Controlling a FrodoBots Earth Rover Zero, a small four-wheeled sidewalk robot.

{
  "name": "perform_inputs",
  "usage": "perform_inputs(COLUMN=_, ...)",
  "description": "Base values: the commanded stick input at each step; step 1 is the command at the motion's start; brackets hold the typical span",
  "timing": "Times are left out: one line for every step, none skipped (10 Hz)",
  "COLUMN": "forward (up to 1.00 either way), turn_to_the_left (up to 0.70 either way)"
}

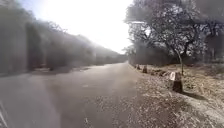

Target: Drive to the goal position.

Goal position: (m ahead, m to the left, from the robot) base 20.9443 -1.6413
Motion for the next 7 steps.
perform_inputs(forward=1.0, turn_to_the_left=0.0)
perform_inputs(forward=1.0, turn_to_the_left=0.0)
perform_inputs(forward=1.0, turn_to_the_left=0.0)
perform_inputs(forward=1.0, turn_to_the_left=0.0)
perform_inputs(forward=1.0, turn_to_the_left=0.0)
perform_inputs(forward=1.0, turn_to_the_left=0.0)
perform_inputs(forward=1.0, turn_to_the_left=0.0)
